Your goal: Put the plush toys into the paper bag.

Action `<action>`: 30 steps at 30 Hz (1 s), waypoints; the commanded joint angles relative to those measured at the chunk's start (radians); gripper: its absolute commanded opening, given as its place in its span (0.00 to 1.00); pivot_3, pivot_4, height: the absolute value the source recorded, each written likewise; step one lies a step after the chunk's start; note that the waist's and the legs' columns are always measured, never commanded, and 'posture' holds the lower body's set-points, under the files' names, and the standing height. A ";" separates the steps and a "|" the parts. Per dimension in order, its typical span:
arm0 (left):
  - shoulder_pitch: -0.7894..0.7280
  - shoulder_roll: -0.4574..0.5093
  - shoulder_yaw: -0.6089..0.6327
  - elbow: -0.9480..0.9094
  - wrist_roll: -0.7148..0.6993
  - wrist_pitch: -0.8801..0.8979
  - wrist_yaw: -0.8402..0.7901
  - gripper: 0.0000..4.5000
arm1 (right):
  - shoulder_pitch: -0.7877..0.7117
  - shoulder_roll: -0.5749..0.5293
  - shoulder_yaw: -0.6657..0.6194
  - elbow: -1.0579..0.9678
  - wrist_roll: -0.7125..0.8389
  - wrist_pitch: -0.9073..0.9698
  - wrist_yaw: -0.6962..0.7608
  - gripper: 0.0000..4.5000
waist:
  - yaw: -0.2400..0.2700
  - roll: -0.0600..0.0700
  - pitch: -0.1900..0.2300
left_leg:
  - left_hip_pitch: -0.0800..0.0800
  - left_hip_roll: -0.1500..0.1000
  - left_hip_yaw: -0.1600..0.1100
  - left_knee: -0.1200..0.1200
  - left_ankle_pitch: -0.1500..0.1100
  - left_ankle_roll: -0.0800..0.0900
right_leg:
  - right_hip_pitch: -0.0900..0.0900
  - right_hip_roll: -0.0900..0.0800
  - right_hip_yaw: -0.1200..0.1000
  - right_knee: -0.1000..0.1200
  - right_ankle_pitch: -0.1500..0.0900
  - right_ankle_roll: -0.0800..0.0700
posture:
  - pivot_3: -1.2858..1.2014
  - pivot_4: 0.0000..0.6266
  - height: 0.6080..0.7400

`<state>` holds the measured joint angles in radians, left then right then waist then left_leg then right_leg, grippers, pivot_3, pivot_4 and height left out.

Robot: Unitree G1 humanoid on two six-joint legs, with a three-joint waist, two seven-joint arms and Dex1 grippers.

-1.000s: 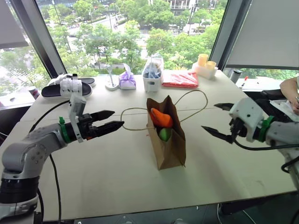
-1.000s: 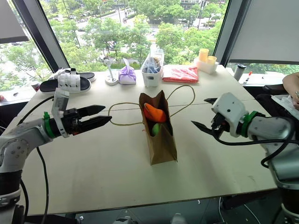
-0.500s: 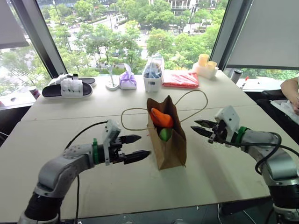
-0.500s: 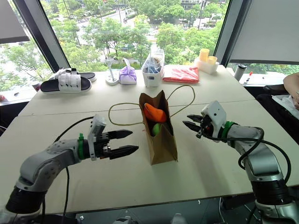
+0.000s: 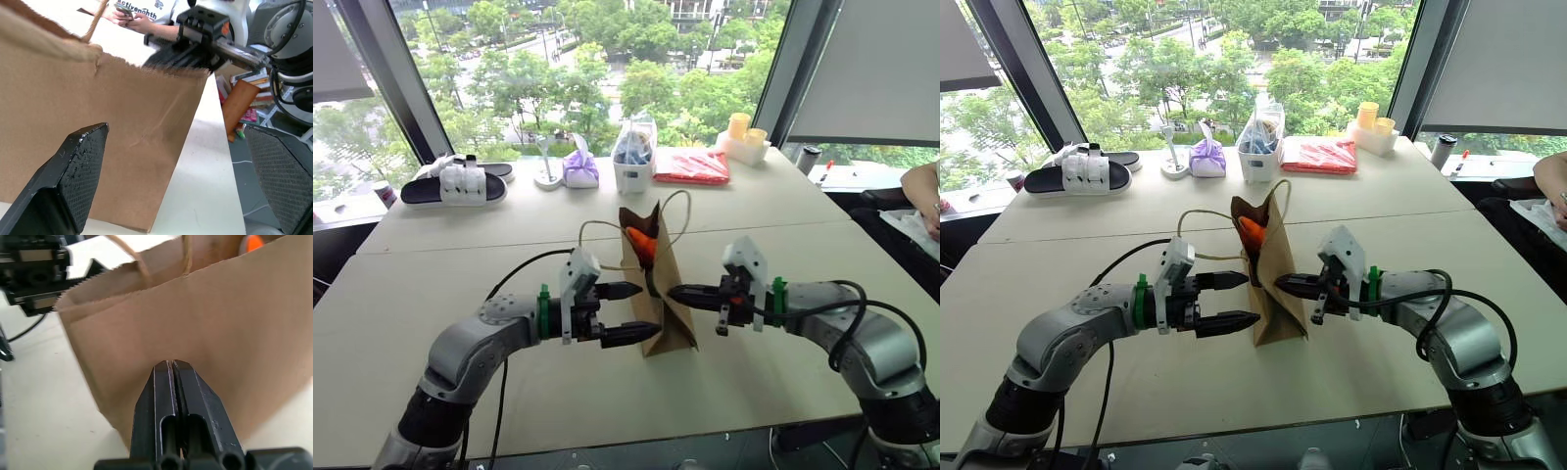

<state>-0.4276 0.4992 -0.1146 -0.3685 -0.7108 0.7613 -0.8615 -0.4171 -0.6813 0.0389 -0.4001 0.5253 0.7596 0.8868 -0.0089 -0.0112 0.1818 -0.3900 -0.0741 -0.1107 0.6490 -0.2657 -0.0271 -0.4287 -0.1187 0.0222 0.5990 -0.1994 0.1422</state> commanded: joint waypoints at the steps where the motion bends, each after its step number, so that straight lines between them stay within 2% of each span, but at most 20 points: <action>1: -0.004 -0.009 -0.003 -0.043 -0.020 0.007 0.003 1.00 | -0.023 0.014 0.011 -0.032 0.010 -0.005 -0.013 0.01 | -0.001 0.000 0.000 | 0.000 0.000 0.000 0.000 0.000 0.000 | 0.000 0.000 0.000 0.000 0.000 0.000 | 0.52 0.24 1.00; 8: -0.026 -0.081 -0.021 -0.003 0.058 0.029 0.148 1.00 | -0.052 0.042 0.047 -0.010 -0.011 -0.012 -0.043 0.01 | 0.001 0.000 0.000 | 0.000 0.000 0.000 0.000 0.000 0.000 | 0.000 0.000 0.000 0.000 0.000 0.000 | 0.52 0.24 1.00; 20: 0.028 -0.187 -0.009 -0.088 0.066 0.149 0.396 1.00 | -0.052 0.026 0.042 -0.010 -0.015 -0.008 -0.057 0.01 | 0.001 0.000 0.000 | 0.000 0.000 -0.001 0.000 0.000 0.000 | 0.000 0.000 0.000 0.000 0.000 0.000 | 0.52 0.24 1.00; 22: 0.029 -0.187 -0.010 -0.086 0.075 0.146 0.406 0.88 | -0.051 0.028 0.043 -0.010 -0.014 -0.005 -0.062 0.00 | 0.001 0.000 0.000 | 0.000 0.000 0.000 0.001 0.000 0.000 | 0.000 0.000 0.000 0.000 0.000 0.000 | 0.52 0.24 1.00; 24: 0.027 -0.190 -0.005 -0.082 0.076 0.145 0.418 0.71 | -0.052 0.025 0.049 -0.009 -0.018 -0.006 -0.061 0.00 | 0.000 0.000 0.000 | 0.000 0.000 0.000 0.000 0.000 0.000 | 0.000 0.000 0.000 0.000 0.000 0.000 | 0.52 0.24 1.00; 29: 0.011 -0.193 0.014 -0.080 0.061 0.162 0.443 0.16 | -0.052 0.019 0.051 -0.012 -0.021 -0.003 -0.059 0.00 | 0.001 0.000 0.000 | 0.000 0.000 0.000 0.000 0.000 0.000 | 0.000 0.000 0.000 0.000 0.000 0.000 | 0.52 0.24 1.00; 30: 0.007 -0.185 0.013 -0.082 0.058 0.165 0.437 0.07 | -0.052 0.017 0.049 -0.015 -0.021 0.000 -0.059 0.00 | 0.001 0.000 0.000 | 0.000 0.000 0.000 0.000 0.000 0.000 | 0.000 0.000 0.000 0.000 0.000 0.000 | 0.52 0.24 1.00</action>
<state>-0.3990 0.3108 -0.1232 -0.4152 -0.6402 0.9255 -0.4220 -0.4532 -0.6511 0.0945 -0.3900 0.5033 0.7590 0.8274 -0.0083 -0.0113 0.1817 -0.3899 -0.0745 -0.1112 0.6494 -0.2656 -0.0272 -0.4284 -0.1186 0.0220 0.5991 -0.1994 0.1423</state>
